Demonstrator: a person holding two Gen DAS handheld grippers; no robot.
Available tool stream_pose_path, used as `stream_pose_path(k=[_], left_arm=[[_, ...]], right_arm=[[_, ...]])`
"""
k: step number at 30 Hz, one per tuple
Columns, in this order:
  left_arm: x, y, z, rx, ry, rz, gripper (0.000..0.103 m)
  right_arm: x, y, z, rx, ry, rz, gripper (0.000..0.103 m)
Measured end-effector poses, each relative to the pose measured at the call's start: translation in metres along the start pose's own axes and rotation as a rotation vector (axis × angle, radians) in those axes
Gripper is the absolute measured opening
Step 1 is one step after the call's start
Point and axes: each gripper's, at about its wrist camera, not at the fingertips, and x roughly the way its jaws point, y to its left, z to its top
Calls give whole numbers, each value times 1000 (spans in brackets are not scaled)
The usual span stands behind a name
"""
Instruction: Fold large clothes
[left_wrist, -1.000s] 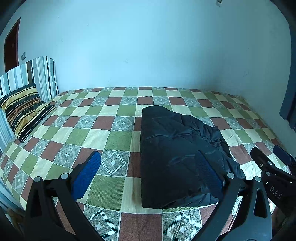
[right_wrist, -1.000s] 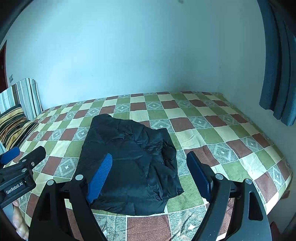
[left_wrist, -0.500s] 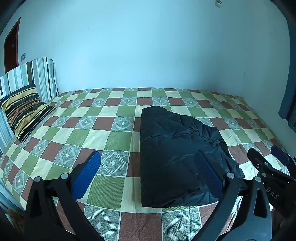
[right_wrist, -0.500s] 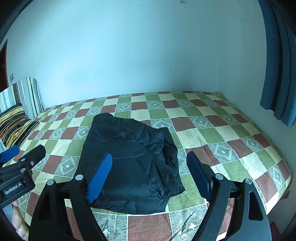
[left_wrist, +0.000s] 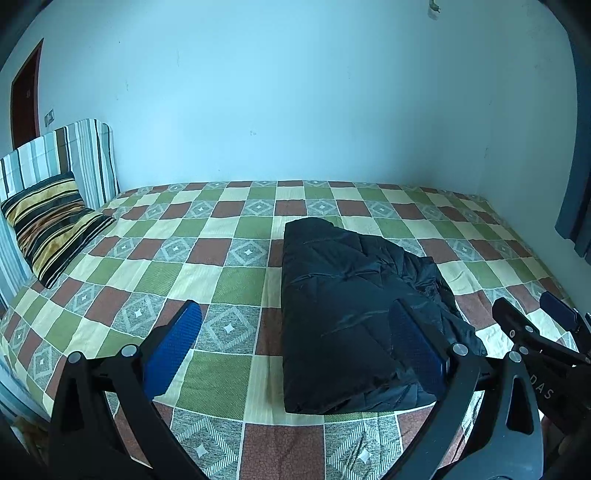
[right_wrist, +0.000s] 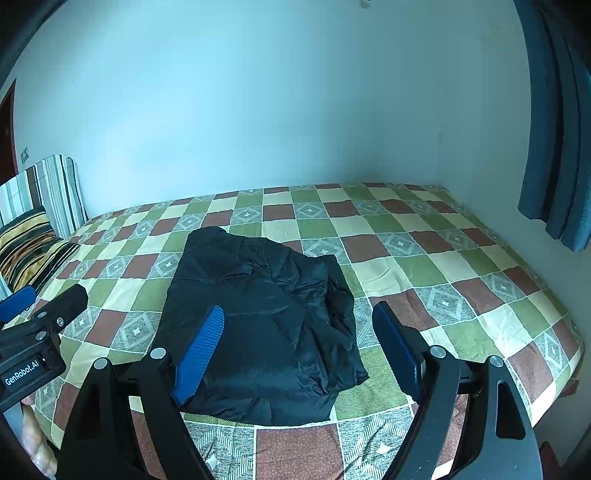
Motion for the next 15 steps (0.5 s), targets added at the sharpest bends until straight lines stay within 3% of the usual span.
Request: stream_pose_path(k=[15], left_arm=[[-6,-2,-3,26,-16,15,101]], right_arm=[[-1,1,0,-2,-2,-2,81]])
